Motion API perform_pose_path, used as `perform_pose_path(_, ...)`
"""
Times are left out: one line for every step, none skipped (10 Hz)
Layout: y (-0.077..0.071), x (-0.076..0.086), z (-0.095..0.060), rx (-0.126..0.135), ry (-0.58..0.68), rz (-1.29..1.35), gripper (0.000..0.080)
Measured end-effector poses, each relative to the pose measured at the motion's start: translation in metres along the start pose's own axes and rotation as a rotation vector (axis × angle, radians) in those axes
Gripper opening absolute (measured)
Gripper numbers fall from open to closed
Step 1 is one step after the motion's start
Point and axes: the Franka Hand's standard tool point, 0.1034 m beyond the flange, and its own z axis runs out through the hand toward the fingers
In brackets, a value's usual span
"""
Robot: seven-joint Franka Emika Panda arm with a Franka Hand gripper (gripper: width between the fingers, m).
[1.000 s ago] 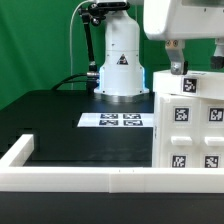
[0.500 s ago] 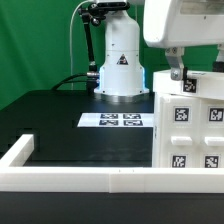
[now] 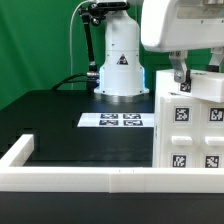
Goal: Assemble cabinet
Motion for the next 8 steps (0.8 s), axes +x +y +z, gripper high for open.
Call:
perform_pose_path(0.0000, 0.0000, 0.0000, 0.000, 0.000, 0.006, 0.0553)
perform_pose_path(0.0000, 0.0000, 0.0000, 0.000, 0.000, 0.041, 0.0553)
perform_pose_path(0.0004, -0.0002, 0.0000, 0.000, 0.000, 0.044, 0.0553)
perform_pose_path(0.0003, -0.0002, 0.0001, 0.001, 0.000, 0.126, 0.0553)
perform_pose_path(0.0003, -0.0002, 0.0002, 0.001, 0.000, 0.235, 0.0554)
perform_pose_path(0.0002, -0.0002, 0.0001, 0.001, 0.000, 0.310, 0.0554)
perform_pose_path(0.0002, -0.0001, 0.0002, 0.002, 0.001, 0.404, 0.0554)
perform_pose_path(0.0019, 0.0011, 0.0000, -0.002, 0.013, 0.553, 0.0554)
